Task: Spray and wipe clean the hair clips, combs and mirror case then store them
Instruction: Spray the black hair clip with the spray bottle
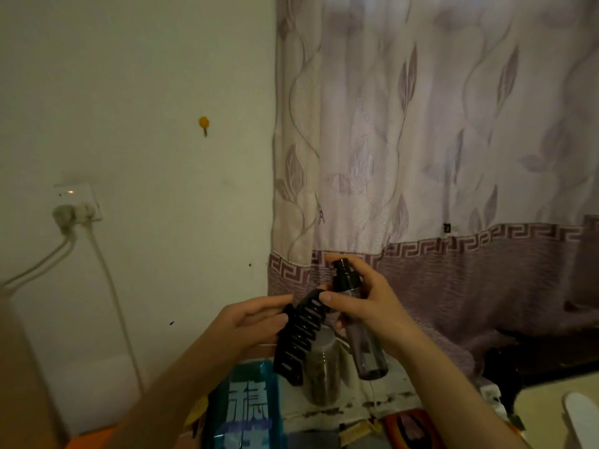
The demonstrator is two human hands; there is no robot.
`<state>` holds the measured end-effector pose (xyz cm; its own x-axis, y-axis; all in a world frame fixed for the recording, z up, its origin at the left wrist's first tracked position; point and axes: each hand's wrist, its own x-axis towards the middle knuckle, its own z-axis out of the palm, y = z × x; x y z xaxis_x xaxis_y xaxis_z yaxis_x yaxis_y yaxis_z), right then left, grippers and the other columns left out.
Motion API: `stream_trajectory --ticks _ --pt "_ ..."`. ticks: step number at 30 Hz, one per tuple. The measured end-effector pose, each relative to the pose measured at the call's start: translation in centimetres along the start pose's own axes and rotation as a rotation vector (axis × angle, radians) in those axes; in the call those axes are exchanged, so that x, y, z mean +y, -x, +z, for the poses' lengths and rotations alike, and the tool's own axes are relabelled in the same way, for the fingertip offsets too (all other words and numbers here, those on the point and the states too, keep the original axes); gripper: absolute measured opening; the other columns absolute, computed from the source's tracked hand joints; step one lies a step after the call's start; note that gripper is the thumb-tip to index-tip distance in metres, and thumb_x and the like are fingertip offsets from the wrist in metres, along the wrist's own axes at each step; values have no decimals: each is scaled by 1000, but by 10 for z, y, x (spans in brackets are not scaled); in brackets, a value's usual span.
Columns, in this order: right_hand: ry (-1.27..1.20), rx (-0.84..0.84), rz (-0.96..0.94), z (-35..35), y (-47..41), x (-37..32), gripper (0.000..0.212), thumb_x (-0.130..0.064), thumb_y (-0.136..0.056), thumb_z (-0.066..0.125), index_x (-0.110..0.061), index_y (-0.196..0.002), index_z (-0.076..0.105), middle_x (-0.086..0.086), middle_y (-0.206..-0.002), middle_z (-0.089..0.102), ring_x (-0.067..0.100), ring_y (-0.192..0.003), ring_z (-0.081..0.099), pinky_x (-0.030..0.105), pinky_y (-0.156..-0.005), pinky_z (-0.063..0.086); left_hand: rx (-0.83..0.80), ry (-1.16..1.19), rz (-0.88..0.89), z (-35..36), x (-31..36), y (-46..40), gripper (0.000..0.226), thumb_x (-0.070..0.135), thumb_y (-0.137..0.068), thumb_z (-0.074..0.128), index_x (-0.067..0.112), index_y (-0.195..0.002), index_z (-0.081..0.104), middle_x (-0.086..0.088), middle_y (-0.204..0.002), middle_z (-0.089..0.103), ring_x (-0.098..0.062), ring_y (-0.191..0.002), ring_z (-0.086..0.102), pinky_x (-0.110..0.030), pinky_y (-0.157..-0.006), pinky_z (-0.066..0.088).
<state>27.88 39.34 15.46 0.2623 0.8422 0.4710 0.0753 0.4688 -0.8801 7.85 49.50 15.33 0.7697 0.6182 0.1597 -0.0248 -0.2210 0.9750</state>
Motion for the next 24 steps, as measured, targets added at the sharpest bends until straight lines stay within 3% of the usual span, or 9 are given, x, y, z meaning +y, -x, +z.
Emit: stream_trajectory --ticks 4,9,13,15,21,24 --pt "18 22 -52 4 -3 -6 53 -5 -74 75 -24 -121 58 14 -92 68 21 -75 68 29 -55 56 11 34 26 1 10 0 44 30 -67 73 25 -111 68 -1 -108 73 -23 -96 70 -28 -72 58" --pt "94 158 -213 7 -6 -12 65 -25 -73 72 -42 -130 44 5 -97 69 18 -90 69 24 -70 56 96 163 143 -1 24 -3 39 25 -71 69 23 -110 70 -4 -111 71 -22 -100 69 -26 -73 57" --pt "198 141 -344 8 -9 -21 60 -19 -85 66 -42 -131 36 -1 -87 67 18 -68 67 30 -61 56 177 225 263 0 40 -8 43 23 -69 71 24 -111 70 -3 -113 70 -19 -104 68 -25 -75 56" --pt "272 131 -407 11 -11 -27 50 -25 -85 64 -39 -125 39 -4 -79 63 17 -59 62 34 -57 56 205 238 310 2 47 -12 41 22 -69 71 26 -109 71 -2 -113 71 -17 -104 67 -25 -75 56" --pt "411 193 -537 20 -19 -46 38 -20 -88 64 -37 -115 44 -2 -74 56 27 -62 59 52 -59 52 250 277 409 6 64 -21 33 20 -70 69 31 -100 75 1 -111 72 -15 -102 68 -23 -73 56" --pt "444 245 -591 22 -24 -56 35 -20 -89 64 -36 -113 44 1 -72 55 25 -60 58 50 -59 52 251 276 427 5 69 -23 34 22 -68 71 31 -101 75 1 -111 71 -17 -103 68 -25 -74 56"
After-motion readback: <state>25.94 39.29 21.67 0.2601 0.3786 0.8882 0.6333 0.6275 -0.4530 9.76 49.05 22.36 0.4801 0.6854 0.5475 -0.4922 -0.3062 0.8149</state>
